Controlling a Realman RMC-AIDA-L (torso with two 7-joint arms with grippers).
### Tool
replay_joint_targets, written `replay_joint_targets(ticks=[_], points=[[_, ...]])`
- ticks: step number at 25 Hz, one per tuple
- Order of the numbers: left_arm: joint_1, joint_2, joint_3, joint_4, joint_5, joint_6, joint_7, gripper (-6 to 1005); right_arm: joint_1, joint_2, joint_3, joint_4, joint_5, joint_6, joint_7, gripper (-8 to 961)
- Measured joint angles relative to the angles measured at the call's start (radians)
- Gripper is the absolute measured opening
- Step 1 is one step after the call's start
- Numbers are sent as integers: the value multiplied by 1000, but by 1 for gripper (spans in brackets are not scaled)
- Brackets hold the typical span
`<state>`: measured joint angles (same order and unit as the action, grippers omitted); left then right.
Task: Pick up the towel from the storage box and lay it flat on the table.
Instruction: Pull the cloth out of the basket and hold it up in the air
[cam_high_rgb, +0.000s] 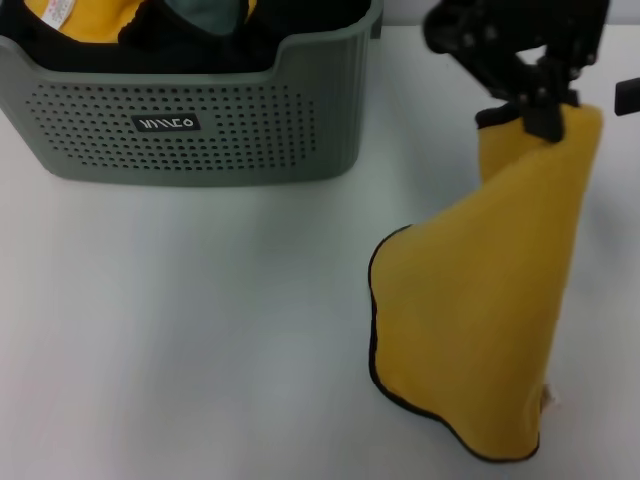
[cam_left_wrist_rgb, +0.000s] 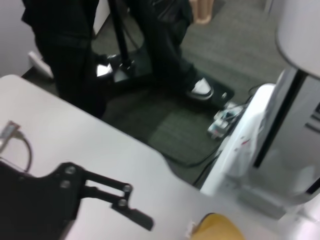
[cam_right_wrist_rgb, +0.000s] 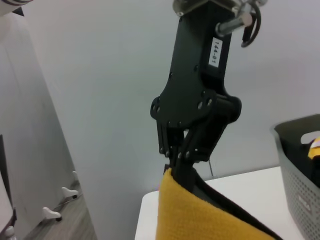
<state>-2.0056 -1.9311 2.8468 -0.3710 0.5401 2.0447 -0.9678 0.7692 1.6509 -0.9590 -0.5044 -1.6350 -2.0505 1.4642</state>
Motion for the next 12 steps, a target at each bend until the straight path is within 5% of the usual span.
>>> replay_joint_targets(ticks=[4, 6, 8, 12], points=[[-67, -122, 0, -263, 21, 1, 88, 29, -18, -1, 21, 0, -19, 18, -19, 826], [-84, -155, 0, -345, 31, 1, 121, 29, -25, 0, 36, 1, -30, 24, -30, 826], [-89, -170, 0, -390, 30, 2, 140, 29, -35, 2, 50, 2, -37, 25, -34, 826], [-54, -162, -1, -365, -51, 2, 149, 28, -66, 2, 82, 1, -50, 31, -39, 826]])
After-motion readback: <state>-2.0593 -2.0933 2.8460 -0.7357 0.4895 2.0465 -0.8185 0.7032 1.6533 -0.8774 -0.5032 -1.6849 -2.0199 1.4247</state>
